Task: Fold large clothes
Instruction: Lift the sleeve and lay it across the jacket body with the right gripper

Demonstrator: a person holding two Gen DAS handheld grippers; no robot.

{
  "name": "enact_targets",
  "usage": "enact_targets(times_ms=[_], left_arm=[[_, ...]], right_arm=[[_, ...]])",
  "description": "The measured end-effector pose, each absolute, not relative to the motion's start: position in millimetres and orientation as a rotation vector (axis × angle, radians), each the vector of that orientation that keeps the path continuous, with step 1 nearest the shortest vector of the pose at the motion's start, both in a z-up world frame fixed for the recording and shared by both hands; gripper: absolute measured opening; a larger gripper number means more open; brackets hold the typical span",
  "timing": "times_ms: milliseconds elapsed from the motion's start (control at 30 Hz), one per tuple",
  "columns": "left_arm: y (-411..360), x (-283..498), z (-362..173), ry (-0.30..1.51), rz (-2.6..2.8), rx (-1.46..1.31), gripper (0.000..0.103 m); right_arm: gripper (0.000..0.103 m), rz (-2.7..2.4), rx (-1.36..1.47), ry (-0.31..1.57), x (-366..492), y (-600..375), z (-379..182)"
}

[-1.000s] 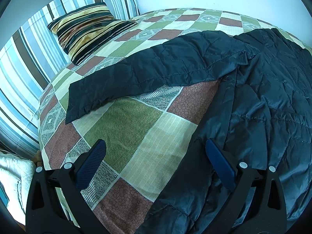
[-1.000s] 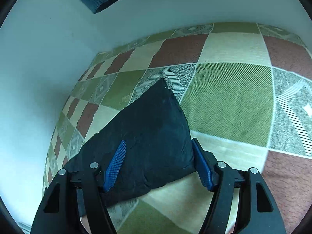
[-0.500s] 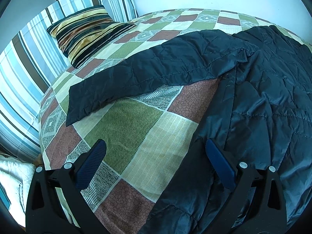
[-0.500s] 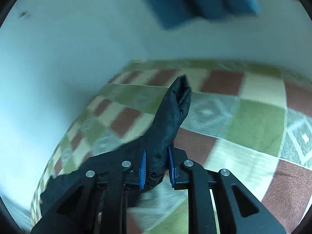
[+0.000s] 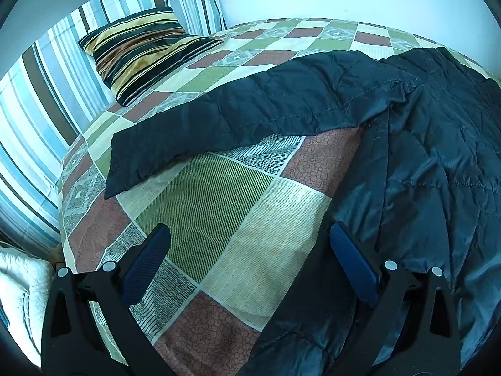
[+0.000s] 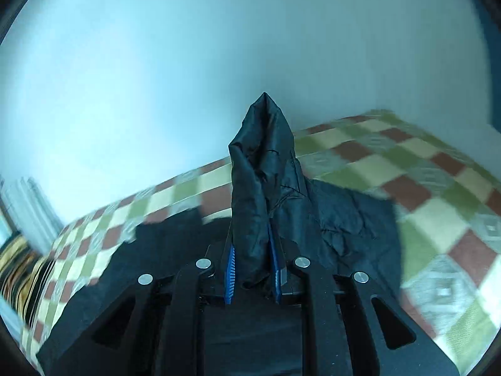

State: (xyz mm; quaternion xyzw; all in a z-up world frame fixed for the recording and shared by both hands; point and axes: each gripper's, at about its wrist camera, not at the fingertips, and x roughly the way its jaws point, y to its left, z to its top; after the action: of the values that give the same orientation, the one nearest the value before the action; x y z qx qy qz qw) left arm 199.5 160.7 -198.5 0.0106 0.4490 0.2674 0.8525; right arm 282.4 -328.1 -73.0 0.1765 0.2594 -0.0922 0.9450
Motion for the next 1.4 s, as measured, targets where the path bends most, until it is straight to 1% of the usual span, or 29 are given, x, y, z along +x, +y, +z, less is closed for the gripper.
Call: enact_targets(times_ms=[267,533,767,933,1033,1100,1133,1167,1300,1400], left_arm=[[164.2,199.2,-202.9,0.951,0.539,-0.006,0.101],[167.2,200.0,-206.3,0.954,0.523,-0.025,0.101],[168.1,200.4,-209.3,0.954,0.517,-0.033,0.101],[169.0,200.8,-210.2,0.956,0.516,-0.033,0.101],[167.9,201.5,-211.4,0.956,0.517,-0.031,0.101],[167.7,201.4,-211.8,0.954,0.519,-0.029,0.101],[167.1,201.2,-212.0,0.955,0.519,-0.027,0.101],[166.9,201.5,-212.1,0.955,0.52,-0.026,0.101],[167.2,201.6,-213.0,0.957,0.516,-0.033,0.101],[167.3,201.6,-213.5,0.96,0.514,-0.037,0.101]], right_arm=[[0.018,0.033,0.283,0.642,327.3,-203.3,-108.1],[0.018,0.16,0.149,0.793,346.5,-114.3,-153.5],[0.018,0.2,0.076,0.946,359.3,-75.9,-193.9],[0.019,0.206,0.019,1.009,361.9,-63.3,-211.7],[0.023,0.214,0.009,1.015,361.1,-60.0,-213.4],[0.029,0.228,0.013,1.007,358.9,-59.0,-209.9],[0.037,0.255,0.026,1.0,355.3,-59.0,-205.7],[0.043,0.269,0.033,0.992,352.1,-58.5,-201.6],[0.044,0.316,0.067,0.928,328.6,-75.5,-172.4],[0.044,0.281,0.09,0.872,314.1,-114.0,-150.2]])
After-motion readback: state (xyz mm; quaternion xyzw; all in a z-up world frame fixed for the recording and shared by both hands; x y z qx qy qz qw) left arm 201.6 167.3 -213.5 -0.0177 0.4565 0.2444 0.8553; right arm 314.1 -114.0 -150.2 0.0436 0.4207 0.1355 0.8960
